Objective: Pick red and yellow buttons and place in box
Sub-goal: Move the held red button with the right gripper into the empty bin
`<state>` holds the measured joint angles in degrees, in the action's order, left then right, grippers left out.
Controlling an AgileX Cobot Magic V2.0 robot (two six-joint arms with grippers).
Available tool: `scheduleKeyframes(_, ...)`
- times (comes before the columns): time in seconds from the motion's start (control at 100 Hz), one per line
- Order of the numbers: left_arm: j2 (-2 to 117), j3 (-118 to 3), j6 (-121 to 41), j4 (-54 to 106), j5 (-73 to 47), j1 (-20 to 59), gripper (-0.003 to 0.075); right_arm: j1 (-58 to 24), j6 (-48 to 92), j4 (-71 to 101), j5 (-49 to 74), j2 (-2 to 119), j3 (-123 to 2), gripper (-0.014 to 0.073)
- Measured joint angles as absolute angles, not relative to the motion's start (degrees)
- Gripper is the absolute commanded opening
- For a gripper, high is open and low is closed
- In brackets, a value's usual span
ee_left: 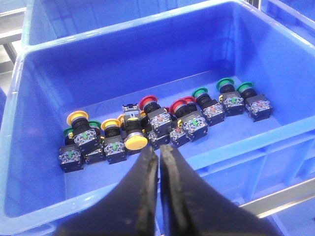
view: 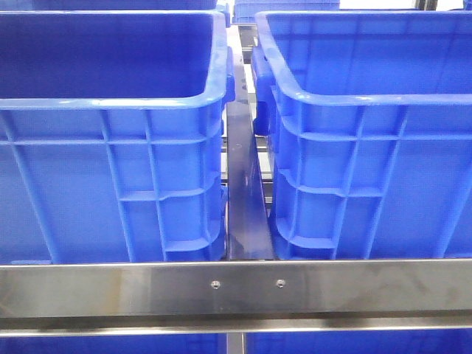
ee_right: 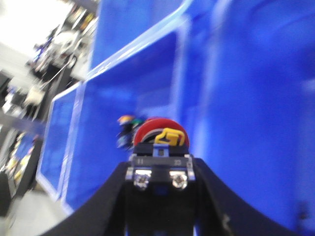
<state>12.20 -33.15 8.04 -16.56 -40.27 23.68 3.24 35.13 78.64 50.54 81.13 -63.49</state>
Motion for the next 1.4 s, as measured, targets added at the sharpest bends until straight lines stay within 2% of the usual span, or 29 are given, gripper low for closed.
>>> scheduleKeyframes(0.27, 12.2, -33.1, 8.0, -16.6, -40.3, 23.7, -0.0019, 9.5, 35.1, 77.5, 49.1, 88.3, -63.5, 0.0048)
scheduleKeyframes(0.8, 12.2, -33.1, 8.0, -16.6, -40.3, 23.7, -0.0019, 10.0, 35.3, 79.8, 46.7, 111.1, -78.0, 0.0048)
scheduleKeyframes(1.09, 12.2, -33.0, 8.0, -16.6, -40.3, 23.7, -0.0019, 10.0, 35.3, 80.8, 41.6, 115.1, -79.8, 0.0048)
scheduleKeyframes(1.4, 12.2, -33.0, 8.0, -16.6, -40.3, 23.7, -0.0019, 10.0, 35.2, 82.1, 41.3, 117.9, -81.6, 0.0049)
